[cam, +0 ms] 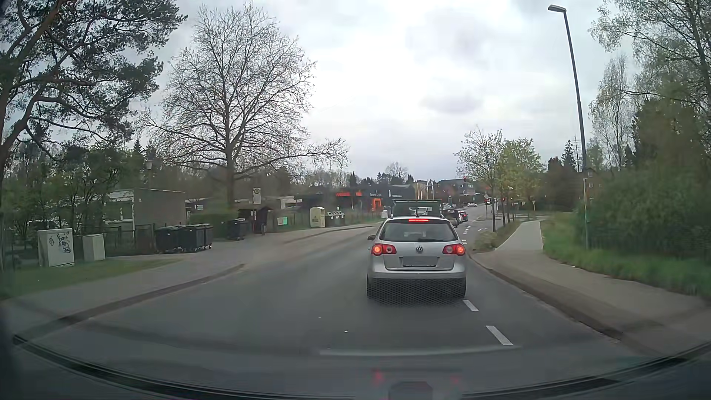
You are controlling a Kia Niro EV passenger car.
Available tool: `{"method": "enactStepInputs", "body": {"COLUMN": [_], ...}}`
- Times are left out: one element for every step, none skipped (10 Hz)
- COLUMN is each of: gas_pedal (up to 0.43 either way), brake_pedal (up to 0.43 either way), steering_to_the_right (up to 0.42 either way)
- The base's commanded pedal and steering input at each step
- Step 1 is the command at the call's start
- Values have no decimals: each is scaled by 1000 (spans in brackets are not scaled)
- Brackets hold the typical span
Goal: Follow the waypoints while adhering to traffic rules and regulations
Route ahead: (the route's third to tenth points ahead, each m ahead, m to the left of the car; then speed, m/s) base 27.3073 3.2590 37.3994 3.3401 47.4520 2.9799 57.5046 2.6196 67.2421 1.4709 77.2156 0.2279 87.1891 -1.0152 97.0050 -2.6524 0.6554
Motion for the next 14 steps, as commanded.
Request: {"method": "enactStepInputs", "body": {"gas_pedal": [0, 0, 0, 0, 0, 0, 0, 0, 0, 0, 0, 0, 0, 0], "brake_pedal": [0, 6, 0, 0, 0, 0, 0, 0, 0, 0, 0, 0, 0, 0], "steering_to_the_right": [39, 40, 41, 41, 41, 41, 41, 41, 41, 41, 41, 41, 41, 41]}}
